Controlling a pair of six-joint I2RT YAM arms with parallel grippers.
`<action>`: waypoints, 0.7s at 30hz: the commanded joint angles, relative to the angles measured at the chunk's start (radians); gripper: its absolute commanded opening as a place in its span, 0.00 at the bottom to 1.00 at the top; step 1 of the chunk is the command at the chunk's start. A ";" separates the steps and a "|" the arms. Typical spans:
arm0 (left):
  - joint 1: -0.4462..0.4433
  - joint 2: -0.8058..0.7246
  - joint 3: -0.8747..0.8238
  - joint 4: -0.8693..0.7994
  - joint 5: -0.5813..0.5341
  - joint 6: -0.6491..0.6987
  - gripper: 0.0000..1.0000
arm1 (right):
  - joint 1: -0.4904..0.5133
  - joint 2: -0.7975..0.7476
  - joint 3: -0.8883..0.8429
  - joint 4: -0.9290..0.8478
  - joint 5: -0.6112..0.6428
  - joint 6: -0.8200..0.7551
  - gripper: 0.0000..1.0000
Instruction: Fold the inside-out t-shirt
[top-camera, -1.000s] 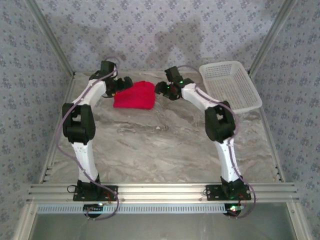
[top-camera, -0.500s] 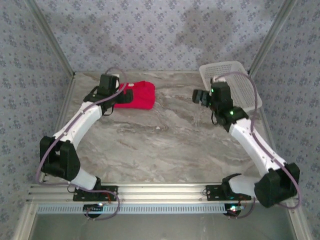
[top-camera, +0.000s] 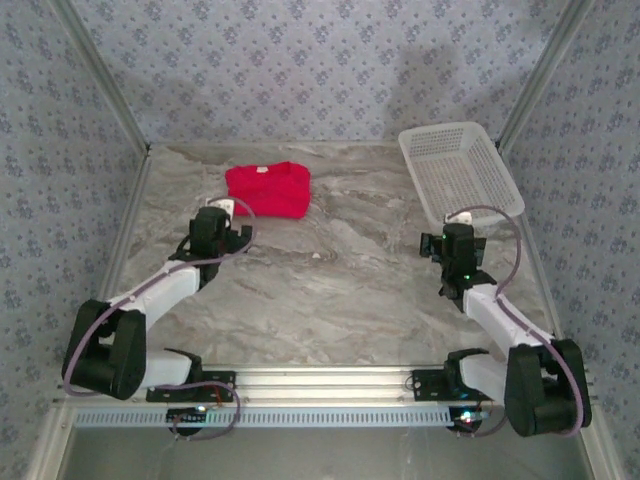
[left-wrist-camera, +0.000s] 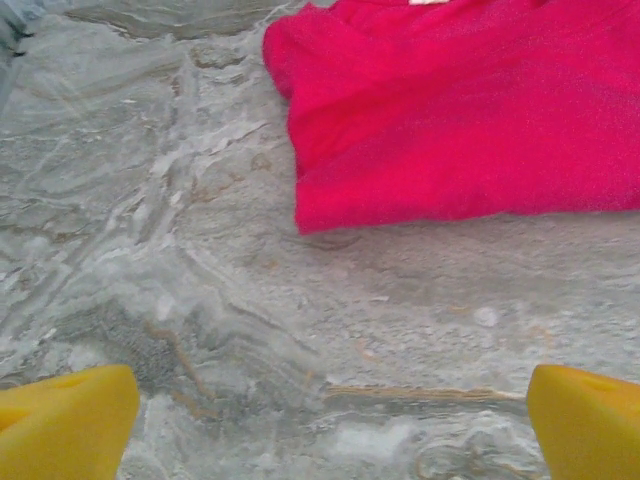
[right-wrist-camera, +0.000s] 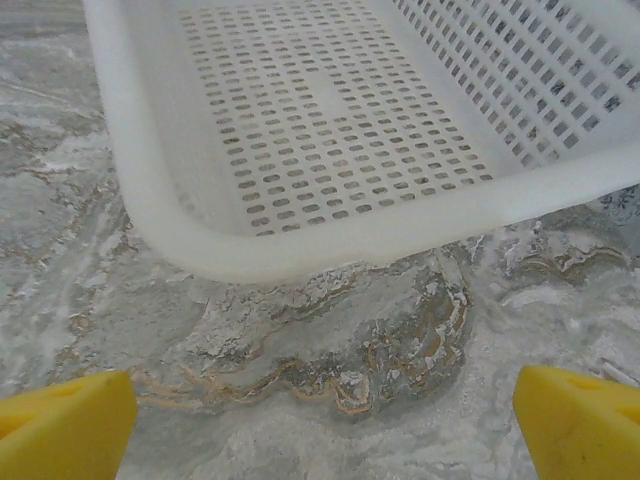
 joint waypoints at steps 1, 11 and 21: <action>0.022 -0.034 -0.077 0.183 -0.072 0.055 1.00 | -0.010 0.073 -0.050 0.223 -0.007 -0.041 1.00; 0.136 -0.028 -0.278 0.521 0.023 0.051 1.00 | -0.074 0.261 -0.020 0.455 -0.165 -0.155 1.00; 0.210 0.164 -0.281 0.775 0.043 0.045 1.00 | -0.137 0.393 -0.076 0.668 -0.193 -0.076 1.00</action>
